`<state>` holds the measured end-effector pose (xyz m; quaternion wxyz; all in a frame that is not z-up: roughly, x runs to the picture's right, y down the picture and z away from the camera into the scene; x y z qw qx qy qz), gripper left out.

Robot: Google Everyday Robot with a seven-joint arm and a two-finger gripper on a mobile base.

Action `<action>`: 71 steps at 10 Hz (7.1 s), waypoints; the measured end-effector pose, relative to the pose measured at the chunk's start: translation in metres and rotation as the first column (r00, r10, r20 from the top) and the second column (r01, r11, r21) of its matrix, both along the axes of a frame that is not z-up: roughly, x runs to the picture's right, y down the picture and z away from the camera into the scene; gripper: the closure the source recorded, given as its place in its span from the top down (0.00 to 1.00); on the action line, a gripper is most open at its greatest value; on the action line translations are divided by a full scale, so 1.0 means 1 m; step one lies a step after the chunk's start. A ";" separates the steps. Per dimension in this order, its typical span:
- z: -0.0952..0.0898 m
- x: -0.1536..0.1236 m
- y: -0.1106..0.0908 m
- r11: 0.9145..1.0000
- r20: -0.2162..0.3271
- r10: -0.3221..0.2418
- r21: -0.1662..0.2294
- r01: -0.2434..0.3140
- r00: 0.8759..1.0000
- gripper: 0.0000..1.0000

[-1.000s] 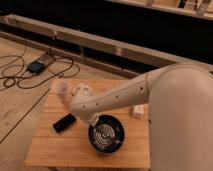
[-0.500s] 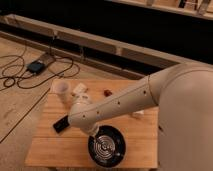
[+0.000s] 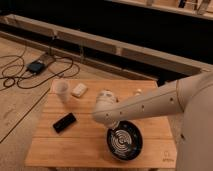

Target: Drag the ceramic bowl in a circle

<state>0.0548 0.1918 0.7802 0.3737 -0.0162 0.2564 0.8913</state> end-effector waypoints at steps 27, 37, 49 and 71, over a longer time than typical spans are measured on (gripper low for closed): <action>-0.003 0.024 -0.013 0.990 -0.009 0.125 0.068 -0.125 0.992 0.00; 0.012 -0.144 -0.022 0.998 0.235 -0.049 0.041 0.040 0.971 0.00; -0.010 -0.091 0.003 0.996 0.198 -0.083 0.004 0.084 0.977 0.11; 0.002 -0.049 -0.051 0.985 0.046 -0.026 -0.166 0.033 0.999 0.80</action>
